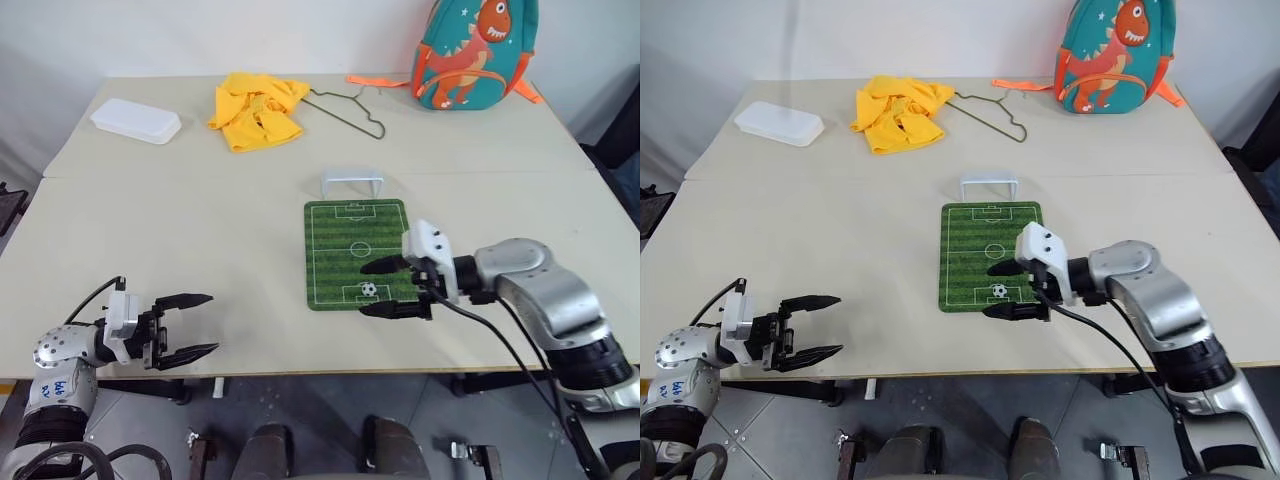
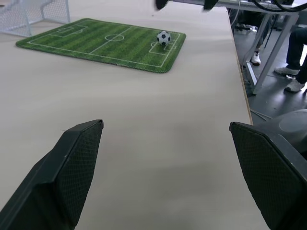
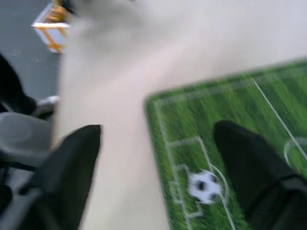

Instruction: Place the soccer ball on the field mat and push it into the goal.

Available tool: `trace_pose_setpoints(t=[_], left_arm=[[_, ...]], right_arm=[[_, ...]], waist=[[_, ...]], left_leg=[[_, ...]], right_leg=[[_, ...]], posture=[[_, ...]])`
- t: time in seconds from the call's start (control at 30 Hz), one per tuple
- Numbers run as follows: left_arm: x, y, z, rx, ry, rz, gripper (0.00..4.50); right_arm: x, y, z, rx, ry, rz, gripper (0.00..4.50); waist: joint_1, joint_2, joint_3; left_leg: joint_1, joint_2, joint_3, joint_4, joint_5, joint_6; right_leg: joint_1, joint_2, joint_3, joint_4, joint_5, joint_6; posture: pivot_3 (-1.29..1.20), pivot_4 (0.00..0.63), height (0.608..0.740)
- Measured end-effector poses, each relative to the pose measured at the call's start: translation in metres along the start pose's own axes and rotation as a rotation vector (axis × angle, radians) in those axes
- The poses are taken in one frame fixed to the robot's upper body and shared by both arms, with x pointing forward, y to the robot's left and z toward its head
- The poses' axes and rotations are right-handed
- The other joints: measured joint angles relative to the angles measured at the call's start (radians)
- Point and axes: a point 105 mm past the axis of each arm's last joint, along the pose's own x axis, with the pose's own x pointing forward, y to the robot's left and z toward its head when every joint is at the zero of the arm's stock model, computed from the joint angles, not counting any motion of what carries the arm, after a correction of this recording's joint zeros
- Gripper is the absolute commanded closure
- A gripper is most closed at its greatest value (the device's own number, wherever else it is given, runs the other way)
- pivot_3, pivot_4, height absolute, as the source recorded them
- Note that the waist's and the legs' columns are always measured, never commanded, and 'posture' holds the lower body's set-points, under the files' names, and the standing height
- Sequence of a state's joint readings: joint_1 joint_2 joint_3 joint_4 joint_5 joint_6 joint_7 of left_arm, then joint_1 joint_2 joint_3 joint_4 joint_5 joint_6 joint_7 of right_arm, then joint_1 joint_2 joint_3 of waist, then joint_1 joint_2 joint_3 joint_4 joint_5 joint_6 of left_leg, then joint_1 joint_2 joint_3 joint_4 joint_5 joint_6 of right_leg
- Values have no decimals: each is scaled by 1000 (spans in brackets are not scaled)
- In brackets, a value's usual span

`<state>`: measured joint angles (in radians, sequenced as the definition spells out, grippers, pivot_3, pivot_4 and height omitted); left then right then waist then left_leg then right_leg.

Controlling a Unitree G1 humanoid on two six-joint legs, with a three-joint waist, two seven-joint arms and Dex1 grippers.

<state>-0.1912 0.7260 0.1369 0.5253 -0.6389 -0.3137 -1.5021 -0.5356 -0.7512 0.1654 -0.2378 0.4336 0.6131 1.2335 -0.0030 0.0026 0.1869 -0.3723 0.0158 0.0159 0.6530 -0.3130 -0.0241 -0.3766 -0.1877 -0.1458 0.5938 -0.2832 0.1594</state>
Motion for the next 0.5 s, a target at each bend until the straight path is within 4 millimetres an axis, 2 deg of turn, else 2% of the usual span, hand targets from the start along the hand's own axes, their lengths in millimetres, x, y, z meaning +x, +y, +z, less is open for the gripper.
trace_pose_setpoints(t=[0.07,0.17,0.27,0.3,0.5], left_arm=[[0,1,0,1,-1,0,0],[1,2,2,6,-3,-1,0],[2,4,4,15,-7,-3,0],[2,4,5,16,-8,-3,0],[2,5,5,17,-8,-3,0]], right_arm=[[-2,4,-7,13,14,11,2409],[0,9,-20,31,45,35,3328],[0,7,-25,12,59,35,4360],[0,6,-28,13,67,33,4474],[10,3,-44,19,93,62,4474]], waist=[[1,0,0],[0,0,0],[0,0,0],[-1,0,0],[-2,0,0]], left_leg=[[0,0,0,0,0,0],[0,0,1,0,0,0],[0,0,1,0,0,0],[0,0,1,1,0,0],[1,0,2,1,0,0]], right_leg=[[0,0,0,0,0,0],[0,0,1,0,0,0],[0,0,1,0,0,0],[0,0,1,0,0,0],[0,1,1,0,0,0]], posture=[[0,150,740],[0,150,740],[0,150,740],[0,150,740],[0,150,740]])
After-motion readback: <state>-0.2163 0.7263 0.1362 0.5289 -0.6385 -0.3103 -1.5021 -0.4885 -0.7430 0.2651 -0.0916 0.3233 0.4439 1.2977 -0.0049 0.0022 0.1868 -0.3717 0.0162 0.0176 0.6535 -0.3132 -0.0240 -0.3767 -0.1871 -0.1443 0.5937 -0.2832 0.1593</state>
